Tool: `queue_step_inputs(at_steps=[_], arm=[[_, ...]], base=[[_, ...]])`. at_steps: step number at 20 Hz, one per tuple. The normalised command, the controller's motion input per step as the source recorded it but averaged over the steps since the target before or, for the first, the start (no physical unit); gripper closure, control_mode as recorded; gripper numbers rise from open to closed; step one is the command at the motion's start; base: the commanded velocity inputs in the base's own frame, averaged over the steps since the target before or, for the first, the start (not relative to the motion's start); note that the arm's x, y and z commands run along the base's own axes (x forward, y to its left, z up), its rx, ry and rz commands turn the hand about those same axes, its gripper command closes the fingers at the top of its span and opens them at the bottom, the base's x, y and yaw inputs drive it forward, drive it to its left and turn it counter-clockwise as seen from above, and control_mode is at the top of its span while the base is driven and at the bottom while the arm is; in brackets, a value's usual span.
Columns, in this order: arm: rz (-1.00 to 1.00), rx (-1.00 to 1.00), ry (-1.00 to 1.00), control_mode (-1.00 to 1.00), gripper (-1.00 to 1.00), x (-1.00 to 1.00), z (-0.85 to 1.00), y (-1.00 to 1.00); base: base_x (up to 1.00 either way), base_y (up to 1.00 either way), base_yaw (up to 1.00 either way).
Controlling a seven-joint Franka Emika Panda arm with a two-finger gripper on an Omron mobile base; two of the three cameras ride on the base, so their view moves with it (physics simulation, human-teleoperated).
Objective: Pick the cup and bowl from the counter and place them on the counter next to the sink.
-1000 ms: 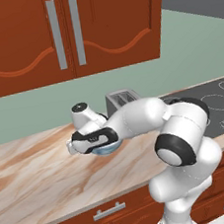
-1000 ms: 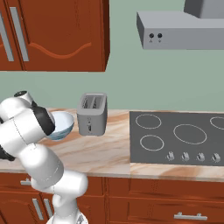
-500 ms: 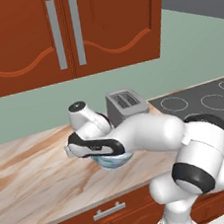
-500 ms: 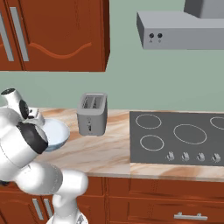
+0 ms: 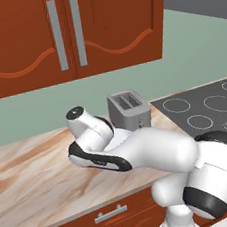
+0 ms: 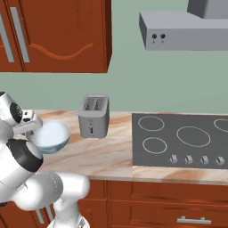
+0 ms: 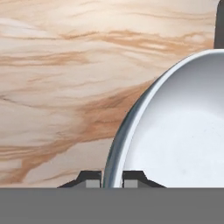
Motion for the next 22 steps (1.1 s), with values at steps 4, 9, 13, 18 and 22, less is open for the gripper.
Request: queue_step_inputs(at_steps=[4, 9, 13, 18, 22], arm=[[0.1, -0.28, 0.07, -1.0, 1.0, -0.04, 0.14, -0.01], [0.11, -0.1, 0.05, -1.0, 1.0, -0.37, 0.86, -0.17], [0.11, -0.03, 0.02, -1.0, 1.0, -0.56, 0.89, -0.04], [0.1, 0.0, 0.04, -1.0, 1.0, -0.35, 0.22, -0.12], [0.04, 0.0, 0.0, -1.0, 1.0, -0.23, 0.0, -0.44]], base=[[0.0, 0.0, 0.0], [0.0, 0.0, 0.0], [0.0, 0.0, 0.0], [0.0, 0.0, 0.0], [0.0, 0.0, 0.0]])
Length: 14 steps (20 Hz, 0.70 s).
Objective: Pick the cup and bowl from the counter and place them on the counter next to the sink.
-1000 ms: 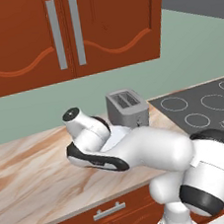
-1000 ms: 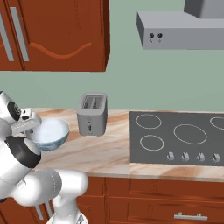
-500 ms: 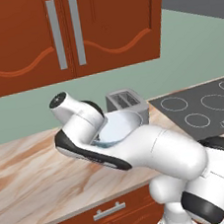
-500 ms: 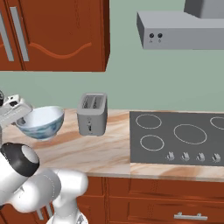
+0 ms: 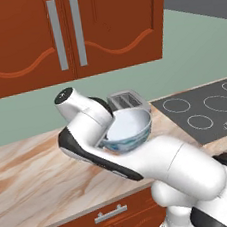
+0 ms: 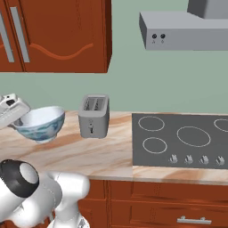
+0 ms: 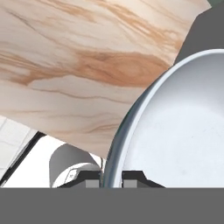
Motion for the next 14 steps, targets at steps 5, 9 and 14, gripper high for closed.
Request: queue_step_inputs(at_steps=[5, 9, 14], arm=[[0.0, 0.0, 0.0, -1.0, 1.0, -0.27, 0.0, -0.53], [-0.01, 0.0, 0.0, -1.0, 1.0, -0.06, 0.06, -0.43], [-0.1, 0.0, 0.0, -1.0, 1.0, 0.12, 0.03, -0.19]], base=[[0.0, 0.0, 0.0], [0.0, 0.0, 0.0], [0.0, 0.0, 0.0]])
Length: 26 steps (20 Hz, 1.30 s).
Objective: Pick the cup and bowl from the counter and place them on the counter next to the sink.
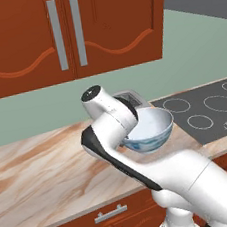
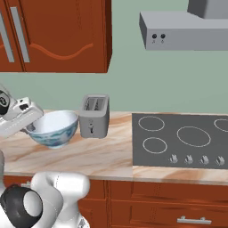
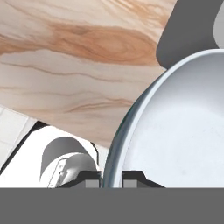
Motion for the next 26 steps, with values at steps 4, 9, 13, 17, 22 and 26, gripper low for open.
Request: queue_step_inputs(at_steps=[4, 9, 13, 17, 22, 26], arm=[[-0.18, 0.05, 0.0, -1.0, 1.0, 0.34, 0.03, -0.19], [-0.26, 0.07, 0.0, -1.0, 1.0, 0.41, 0.0, -0.21], [-0.18, 0.04, 0.01, -1.0, 1.0, 0.21, 0.0, -0.06], [0.0, 0.0, 0.0, -1.0, 1.0, 0.0, 0.0, 0.0], [0.0, 0.0, 0.0, -1.0, 1.0, 0.0, 0.0, 0.0], [0.0, 0.0, 0.0, 1.0, 1.0, 0.0, 0.0, 0.0]], base=[[0.0, 0.0, 0.0], [0.0, 0.0, 0.0], [0.0, 0.0, 0.0], [0.0, 0.0, 0.0], [0.0, 0.0, 0.0], [0.0, 0.0, 0.0]])
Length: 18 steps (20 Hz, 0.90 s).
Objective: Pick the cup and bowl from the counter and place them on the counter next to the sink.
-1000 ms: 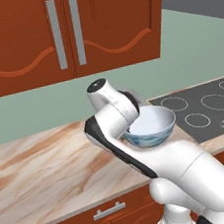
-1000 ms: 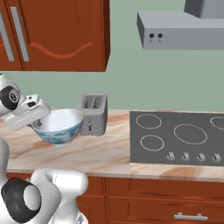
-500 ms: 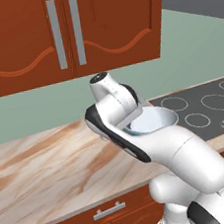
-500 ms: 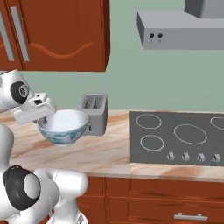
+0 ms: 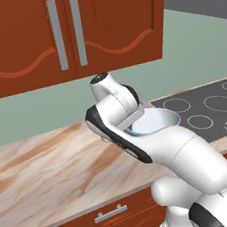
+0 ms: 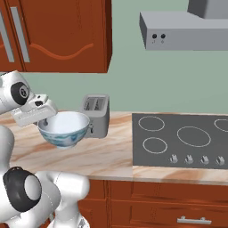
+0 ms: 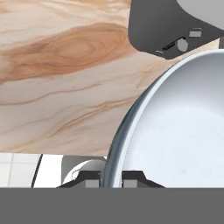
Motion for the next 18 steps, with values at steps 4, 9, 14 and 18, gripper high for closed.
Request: queue_step_inputs(at_steps=[4, 9, 14, 18], arm=[[0.0, 0.0, 0.0, 1.0, 1.0, 0.0, 0.0, 0.0], [0.0, 0.0, 0.0, 1.0, 1.0, 0.0, 0.0, 0.0], [0.0, 0.0, 0.0, 1.0, 1.0, 0.0, 0.0, 0.0], [0.0, 0.0, 0.0, 1.0, 1.0, 0.0, 0.0, 0.0]], base=[[-0.7, 0.0, 0.0], [-0.71, 0.0, 0.0], [0.06, -0.01, 0.58], [0.02, 0.0, 1.0]])
